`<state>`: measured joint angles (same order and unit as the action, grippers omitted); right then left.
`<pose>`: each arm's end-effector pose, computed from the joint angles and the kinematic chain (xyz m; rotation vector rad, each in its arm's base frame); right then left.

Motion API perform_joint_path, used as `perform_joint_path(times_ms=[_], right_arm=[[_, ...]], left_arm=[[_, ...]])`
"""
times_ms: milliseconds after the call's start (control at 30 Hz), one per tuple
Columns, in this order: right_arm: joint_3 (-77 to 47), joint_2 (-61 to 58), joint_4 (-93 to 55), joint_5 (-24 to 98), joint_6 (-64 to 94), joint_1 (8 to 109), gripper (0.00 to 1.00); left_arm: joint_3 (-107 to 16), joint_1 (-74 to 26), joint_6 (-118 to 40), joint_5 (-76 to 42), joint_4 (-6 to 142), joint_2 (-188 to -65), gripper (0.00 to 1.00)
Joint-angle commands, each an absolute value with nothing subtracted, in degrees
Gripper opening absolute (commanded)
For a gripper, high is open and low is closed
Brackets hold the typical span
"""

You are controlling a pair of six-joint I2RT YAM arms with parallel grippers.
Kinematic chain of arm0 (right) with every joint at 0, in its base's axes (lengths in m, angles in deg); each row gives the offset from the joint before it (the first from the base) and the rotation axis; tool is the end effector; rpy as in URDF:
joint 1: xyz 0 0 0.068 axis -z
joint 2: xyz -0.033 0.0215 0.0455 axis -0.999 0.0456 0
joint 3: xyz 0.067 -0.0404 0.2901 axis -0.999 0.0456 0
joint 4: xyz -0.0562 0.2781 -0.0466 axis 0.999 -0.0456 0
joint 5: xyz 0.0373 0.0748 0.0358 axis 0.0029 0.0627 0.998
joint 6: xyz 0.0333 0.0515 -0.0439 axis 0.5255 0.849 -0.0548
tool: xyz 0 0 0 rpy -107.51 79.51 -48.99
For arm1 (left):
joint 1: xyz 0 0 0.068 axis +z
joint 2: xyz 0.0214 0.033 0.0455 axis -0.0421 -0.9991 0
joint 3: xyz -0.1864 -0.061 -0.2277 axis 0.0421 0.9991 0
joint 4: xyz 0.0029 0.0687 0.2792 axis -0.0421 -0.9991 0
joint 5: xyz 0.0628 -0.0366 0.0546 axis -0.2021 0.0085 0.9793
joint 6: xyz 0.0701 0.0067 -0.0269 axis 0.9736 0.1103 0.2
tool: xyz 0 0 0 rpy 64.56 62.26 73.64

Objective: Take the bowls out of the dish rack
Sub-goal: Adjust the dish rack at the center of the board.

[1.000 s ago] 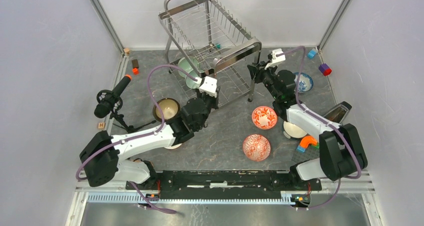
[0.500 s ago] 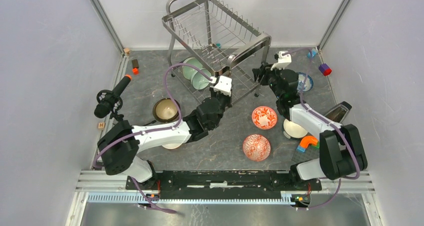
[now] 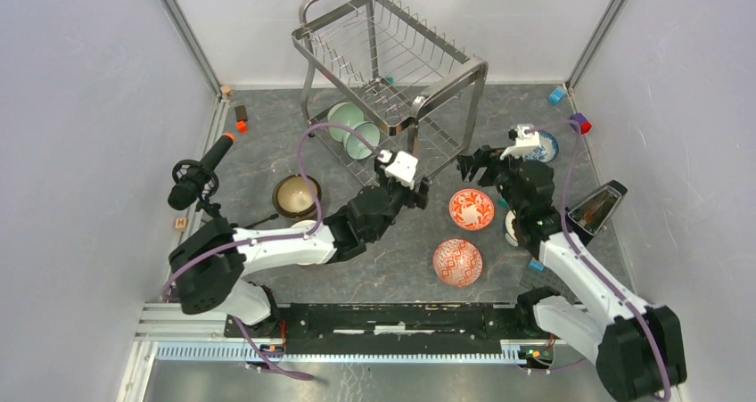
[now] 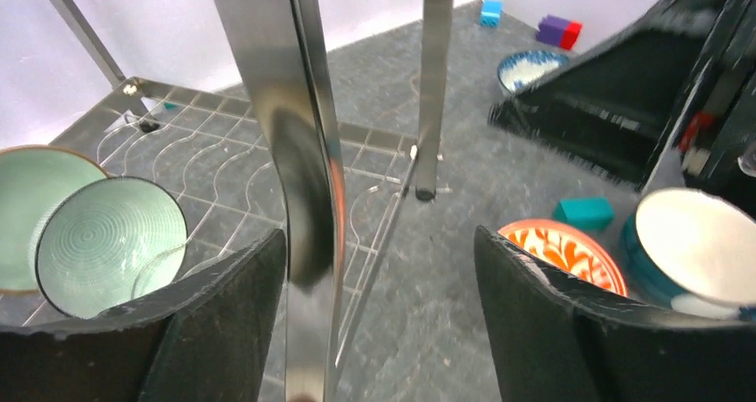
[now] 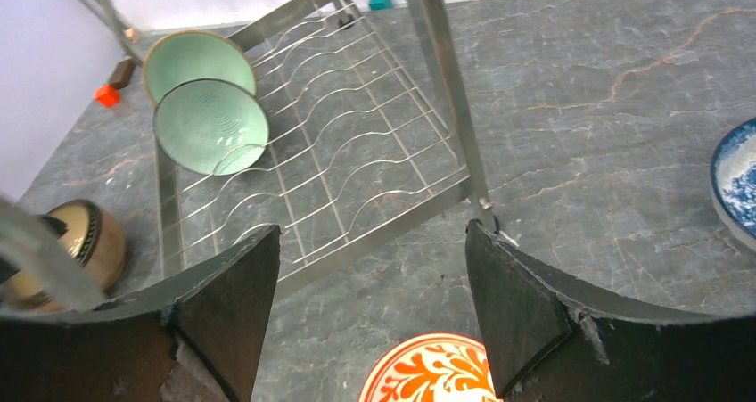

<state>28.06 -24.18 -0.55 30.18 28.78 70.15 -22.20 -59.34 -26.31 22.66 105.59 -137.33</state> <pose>0.2621 0.0828 0.2786 0.0354 1.7365 0.5038 0.2097 -0.3206 0.2916 0.4042 1.5009 -0.4233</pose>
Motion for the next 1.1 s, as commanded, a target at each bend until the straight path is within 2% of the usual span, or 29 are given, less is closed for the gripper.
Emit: perform_joint_path(times_ms=[0, 33, 167, 367, 533, 700, 867, 1067], right_arm=[[32.6, -30.7, 0.1, 36.0, 30.7, 70.0, 0.81], [34.0, -31.9, 1.6, 38.2, 31.2, 69.8, 0.83], [36.8, -35.0, 4.0, 40.9, 31.1, 66.1, 0.90], [37.8, -36.0, 9.0, 33.3, 28.9, 53.6, 0.96], [39.6, -31.8, 19.7, 28.2, 30.2, 48.3, 0.98], [36.6, -25.3, 25.6, 22.2, 29.6, 43.9, 0.98], [29.6, -16.2, 24.3, 20.7, 28.3, 43.2, 0.93], [21.7, -9.4, 19.1, 17.4, 24.9, 44.3, 0.80]], left_arm=[[-16.7, -60.5, -28.8, 17.7, 104.2, -128.6, 0.92], [-15.8, -60.6, -29.3, 16.9, 102.6, -126.5, 0.99], [-11.8, -61.3, -34.5, 14.1, 94.0, -115.7, 1.00], [-9.2, -62.3, -43.6, 12.9, 74.5, -100.4, 1.00], [-9.4, -62.3, -45.3, 14.4, 62.8, -89.3, 1.00], [-8.5, -62.3, -44.8, 17.1, 58.3, -84.4, 1.00], [-8.0, -62.4, -45.7, 16.5, 57.6, -83.5, 1.00], [-9.2, -62.3, -43.5, 18.6, 57.8, -84.2, 1.00]])
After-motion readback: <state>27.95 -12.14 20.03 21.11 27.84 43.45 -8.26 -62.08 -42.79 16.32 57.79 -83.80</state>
